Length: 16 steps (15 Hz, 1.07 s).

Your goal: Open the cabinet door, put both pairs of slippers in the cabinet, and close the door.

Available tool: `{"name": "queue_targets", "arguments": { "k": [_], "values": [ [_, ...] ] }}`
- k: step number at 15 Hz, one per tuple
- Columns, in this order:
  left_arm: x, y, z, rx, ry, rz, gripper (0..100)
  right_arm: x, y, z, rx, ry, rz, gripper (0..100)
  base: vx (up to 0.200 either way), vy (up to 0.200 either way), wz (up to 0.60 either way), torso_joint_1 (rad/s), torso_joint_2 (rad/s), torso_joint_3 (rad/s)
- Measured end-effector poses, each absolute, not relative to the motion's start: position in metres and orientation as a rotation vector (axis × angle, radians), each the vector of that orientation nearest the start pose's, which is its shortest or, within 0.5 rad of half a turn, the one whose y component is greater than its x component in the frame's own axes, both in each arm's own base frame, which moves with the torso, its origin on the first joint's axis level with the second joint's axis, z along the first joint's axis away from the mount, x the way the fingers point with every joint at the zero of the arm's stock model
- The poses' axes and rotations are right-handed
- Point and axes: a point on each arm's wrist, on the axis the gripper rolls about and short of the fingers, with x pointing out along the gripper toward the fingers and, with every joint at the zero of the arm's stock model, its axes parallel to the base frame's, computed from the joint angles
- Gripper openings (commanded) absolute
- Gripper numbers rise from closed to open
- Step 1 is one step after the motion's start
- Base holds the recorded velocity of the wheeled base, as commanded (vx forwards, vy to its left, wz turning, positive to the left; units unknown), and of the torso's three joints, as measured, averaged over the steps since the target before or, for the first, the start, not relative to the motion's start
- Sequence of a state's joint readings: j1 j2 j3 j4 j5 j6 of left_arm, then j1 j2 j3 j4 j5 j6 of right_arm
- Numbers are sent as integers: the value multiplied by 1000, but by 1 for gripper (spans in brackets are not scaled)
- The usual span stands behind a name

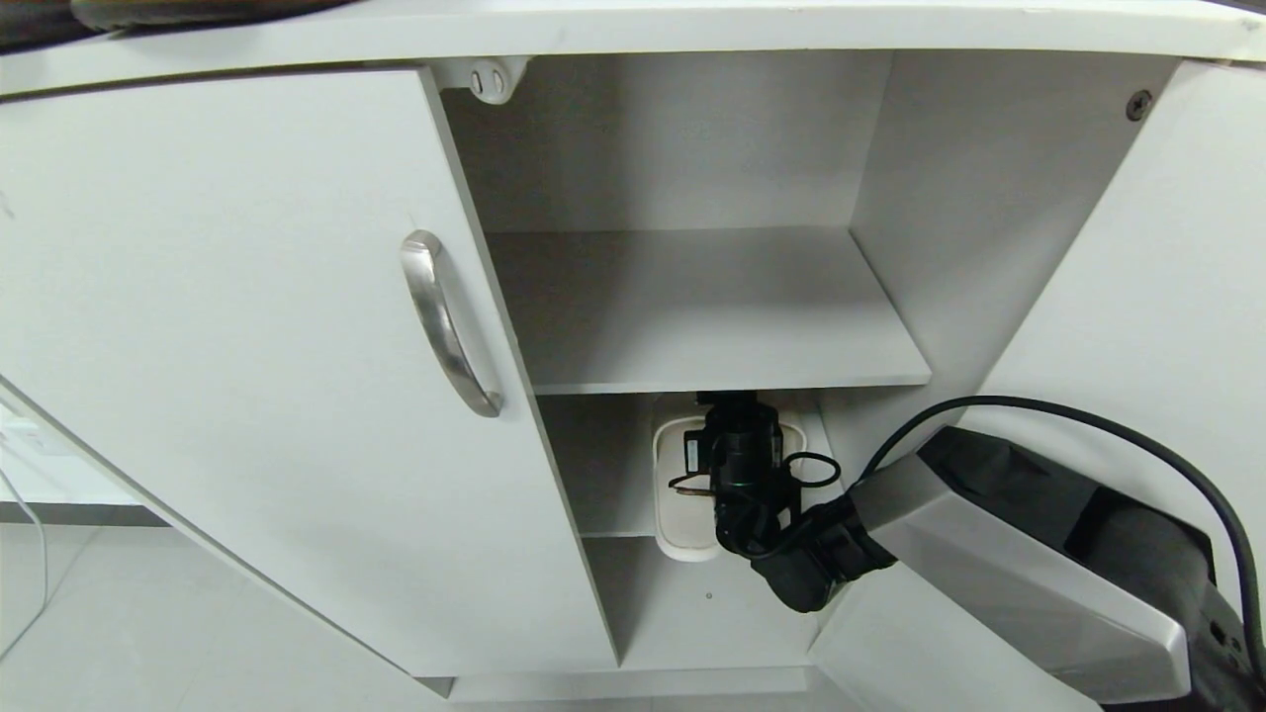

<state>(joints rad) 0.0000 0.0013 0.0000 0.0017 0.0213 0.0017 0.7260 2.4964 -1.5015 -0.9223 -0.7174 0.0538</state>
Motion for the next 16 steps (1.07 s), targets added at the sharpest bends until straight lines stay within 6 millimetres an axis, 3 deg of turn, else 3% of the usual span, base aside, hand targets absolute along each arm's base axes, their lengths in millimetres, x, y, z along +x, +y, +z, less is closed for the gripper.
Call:
{"name": "queue_targets", "arguments": {
  "k": [3, 4, 10, 16],
  "values": [
    [-23, 0, 75, 3, 3, 21, 0, 383, 317, 67, 3, 51, 3, 0, 0, 0, 0, 0, 0, 0],
    [-23, 1, 75, 2, 3, 22, 0, 383, 318, 66, 4, 50, 3, 100, 0, 0, 0, 0, 0, 0],
    [-23, 1, 75, 2, 3, 24, 0, 378, 316, 57, -19, 76, 4, 100, 0, 0, 0, 0, 0, 0],
    [-23, 1, 75, 0, 3, 24, 0, 327, 305, 71, -29, 84, 56, 100, 0, 0, 0, 0, 0, 0]
  ]
}}
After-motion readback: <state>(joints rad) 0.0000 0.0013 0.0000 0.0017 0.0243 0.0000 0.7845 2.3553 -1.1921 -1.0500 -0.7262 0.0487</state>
